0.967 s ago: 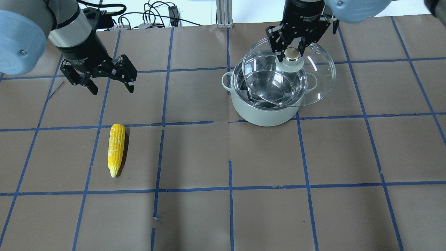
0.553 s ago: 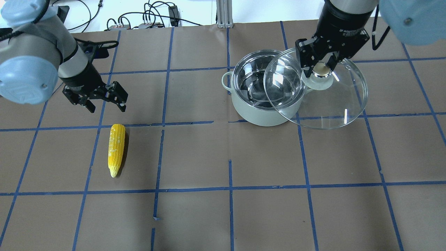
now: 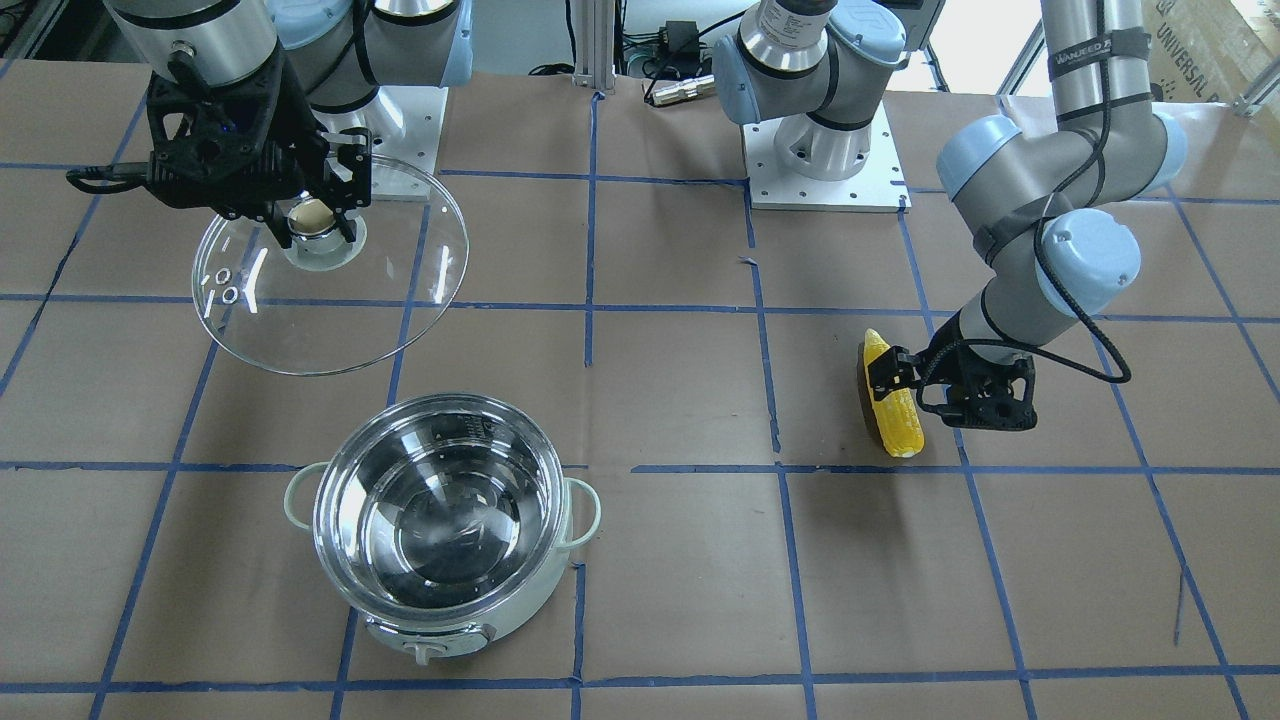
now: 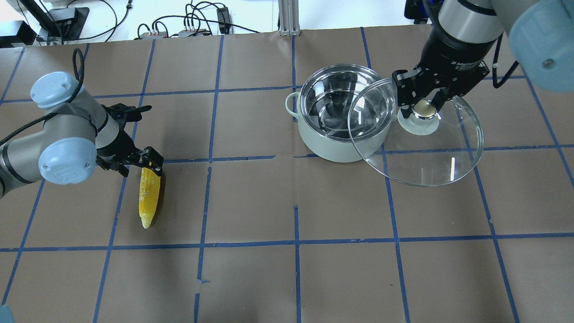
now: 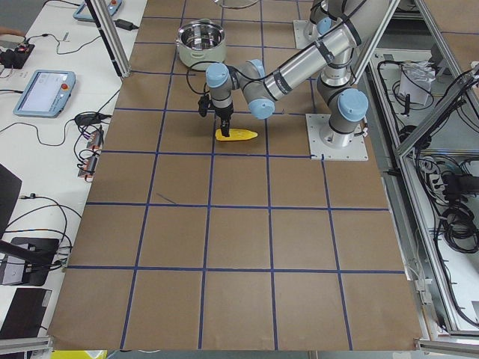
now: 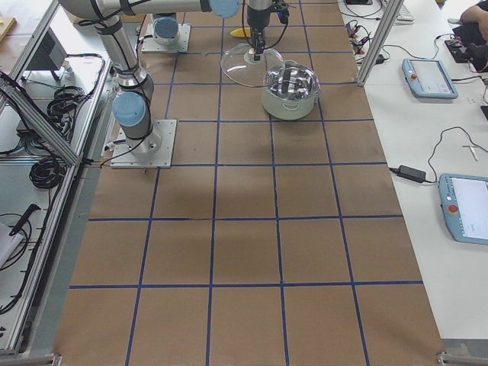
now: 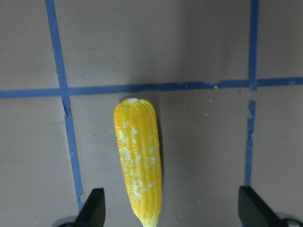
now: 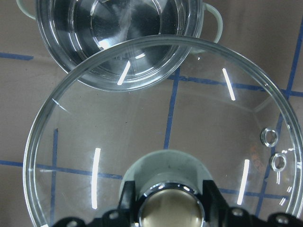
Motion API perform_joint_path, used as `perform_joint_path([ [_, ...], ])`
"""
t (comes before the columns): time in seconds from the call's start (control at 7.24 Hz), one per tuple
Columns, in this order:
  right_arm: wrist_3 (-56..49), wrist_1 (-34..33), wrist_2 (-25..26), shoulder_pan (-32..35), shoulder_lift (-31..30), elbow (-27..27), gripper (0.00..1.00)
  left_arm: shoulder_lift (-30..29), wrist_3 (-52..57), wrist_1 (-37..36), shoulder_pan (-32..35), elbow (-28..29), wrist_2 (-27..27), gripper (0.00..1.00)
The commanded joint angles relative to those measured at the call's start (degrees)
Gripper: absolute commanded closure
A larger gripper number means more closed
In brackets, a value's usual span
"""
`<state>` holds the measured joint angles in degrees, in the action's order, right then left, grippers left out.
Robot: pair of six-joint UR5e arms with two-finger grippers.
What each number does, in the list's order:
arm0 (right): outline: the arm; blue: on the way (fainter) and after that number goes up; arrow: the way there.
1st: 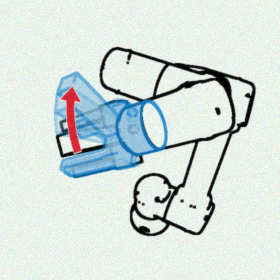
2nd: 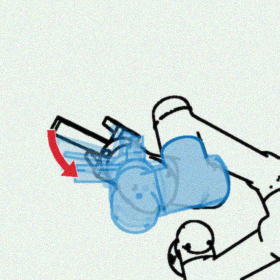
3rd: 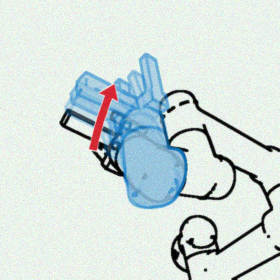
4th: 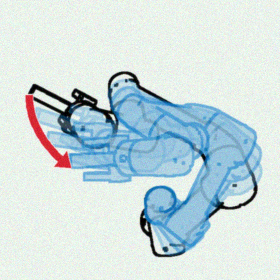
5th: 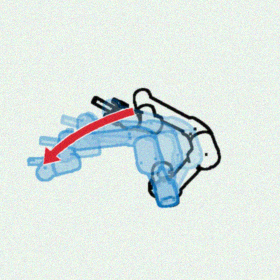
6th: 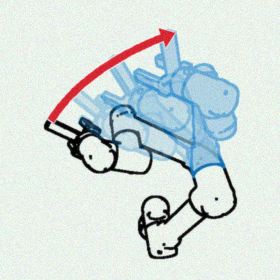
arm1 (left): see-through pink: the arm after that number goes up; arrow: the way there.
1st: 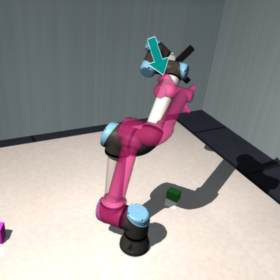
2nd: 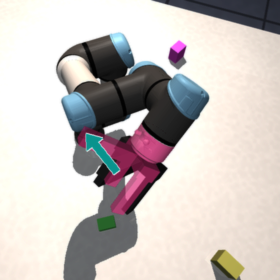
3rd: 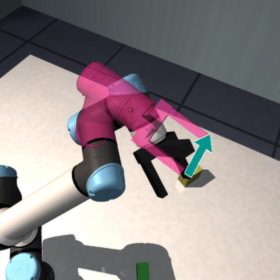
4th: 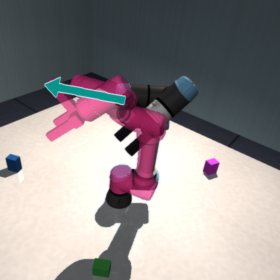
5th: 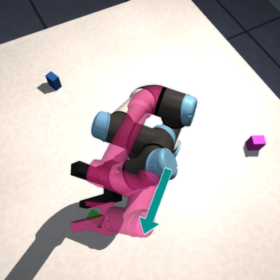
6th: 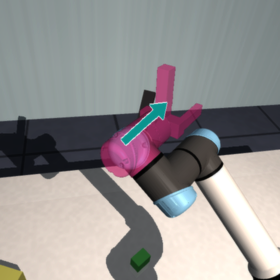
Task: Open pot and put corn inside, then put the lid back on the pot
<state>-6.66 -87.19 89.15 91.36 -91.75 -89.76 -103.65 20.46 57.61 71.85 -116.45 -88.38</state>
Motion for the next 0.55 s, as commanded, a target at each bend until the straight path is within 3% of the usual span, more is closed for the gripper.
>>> perform_joint_path([
  [0.0, -0.11, 0.00, 0.23, -0.22, -0.09, -0.06, 0.73, -2.61, 0.46, -4.15, -0.13, -1.32, 0.58, 0.00],
  [0.14, -0.19, 0.00, 0.41, -0.31, -0.18, -0.06, 0.73, -3.05, 0.03, -4.52, -0.13, -1.93, 0.67, 0.04],
  [0.41, -0.20, 0.18, 0.50, -0.66, -0.09, -0.06, 0.73, -3.84, 0.20, -5.23, -0.13, -1.50, 0.06, 0.56],
])
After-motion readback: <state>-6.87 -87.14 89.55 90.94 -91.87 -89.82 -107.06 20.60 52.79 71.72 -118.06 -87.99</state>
